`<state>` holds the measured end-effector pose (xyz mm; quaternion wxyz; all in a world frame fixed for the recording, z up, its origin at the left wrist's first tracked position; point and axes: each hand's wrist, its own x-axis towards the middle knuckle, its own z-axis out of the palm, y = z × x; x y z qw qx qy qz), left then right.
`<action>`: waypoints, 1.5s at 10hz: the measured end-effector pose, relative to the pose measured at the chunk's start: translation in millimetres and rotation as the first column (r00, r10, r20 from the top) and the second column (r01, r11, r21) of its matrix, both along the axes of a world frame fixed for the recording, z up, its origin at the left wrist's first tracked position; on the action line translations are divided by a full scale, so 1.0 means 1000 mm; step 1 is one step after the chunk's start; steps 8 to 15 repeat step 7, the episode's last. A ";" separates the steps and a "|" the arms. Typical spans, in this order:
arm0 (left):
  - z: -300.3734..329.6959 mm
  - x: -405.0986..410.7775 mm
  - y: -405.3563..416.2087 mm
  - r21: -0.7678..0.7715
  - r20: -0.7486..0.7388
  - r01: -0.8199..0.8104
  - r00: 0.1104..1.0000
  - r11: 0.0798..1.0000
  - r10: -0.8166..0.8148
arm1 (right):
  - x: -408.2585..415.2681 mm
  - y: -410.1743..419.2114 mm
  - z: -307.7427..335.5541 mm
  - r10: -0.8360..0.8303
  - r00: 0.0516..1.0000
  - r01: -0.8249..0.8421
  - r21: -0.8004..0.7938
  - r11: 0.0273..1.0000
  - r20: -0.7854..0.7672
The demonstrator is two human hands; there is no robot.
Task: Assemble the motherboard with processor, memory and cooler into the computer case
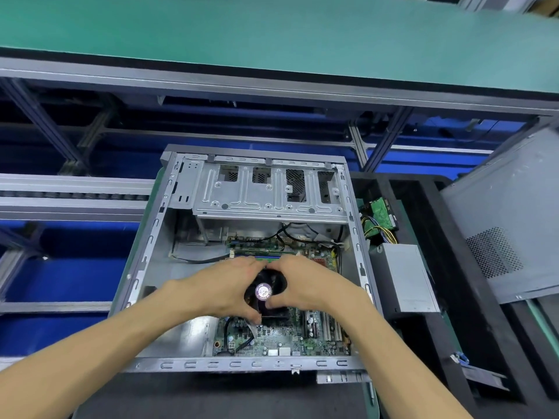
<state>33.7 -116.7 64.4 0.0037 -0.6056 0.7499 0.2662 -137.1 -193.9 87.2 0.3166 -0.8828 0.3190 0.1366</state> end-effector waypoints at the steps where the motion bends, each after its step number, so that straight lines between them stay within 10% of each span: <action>1: -0.003 0.001 0.000 -0.002 -0.008 -0.003 1.000 1.000 0.003 | -0.002 0.007 -0.002 -0.033 0.999 0.034 -0.026 0.999 0.038; 15: 0.010 0.004 0.009 0.142 -0.105 -0.114 0.986 0.983 0.130 | -0.016 0.026 -0.007 -0.210 0.963 0.221 -0.046 0.974 0.167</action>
